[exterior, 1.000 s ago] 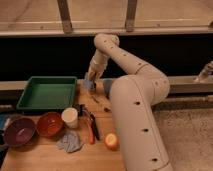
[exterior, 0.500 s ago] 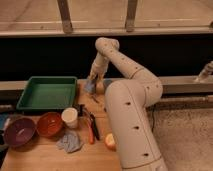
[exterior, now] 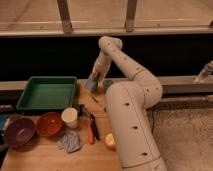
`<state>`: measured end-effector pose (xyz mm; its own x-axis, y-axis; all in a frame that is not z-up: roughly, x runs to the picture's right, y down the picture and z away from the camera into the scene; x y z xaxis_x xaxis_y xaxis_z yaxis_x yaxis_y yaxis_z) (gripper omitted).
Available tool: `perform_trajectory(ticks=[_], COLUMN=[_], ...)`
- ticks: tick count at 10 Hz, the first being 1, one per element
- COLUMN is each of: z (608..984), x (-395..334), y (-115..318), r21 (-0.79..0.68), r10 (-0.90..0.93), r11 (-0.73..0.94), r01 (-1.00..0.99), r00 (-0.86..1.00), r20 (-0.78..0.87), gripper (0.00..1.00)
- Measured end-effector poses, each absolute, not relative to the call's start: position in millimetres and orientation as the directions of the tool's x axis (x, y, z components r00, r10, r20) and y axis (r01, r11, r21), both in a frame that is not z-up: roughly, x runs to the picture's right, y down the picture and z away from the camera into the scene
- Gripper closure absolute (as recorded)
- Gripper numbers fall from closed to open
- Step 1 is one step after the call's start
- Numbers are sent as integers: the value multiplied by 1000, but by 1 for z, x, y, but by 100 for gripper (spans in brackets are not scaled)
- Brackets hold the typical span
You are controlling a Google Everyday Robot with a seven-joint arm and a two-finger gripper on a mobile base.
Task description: Place sponge in metal cup
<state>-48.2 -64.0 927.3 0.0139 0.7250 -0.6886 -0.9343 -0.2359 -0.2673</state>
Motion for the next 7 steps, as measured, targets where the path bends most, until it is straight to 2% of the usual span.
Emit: perform_trajectory(ticks=[7], z=[932], x=[-46], y=[-77], r21=[-272], r10=[731], r11=[-265], r01=[-925], r00=[-9], r20=[-683], gripper=[20])
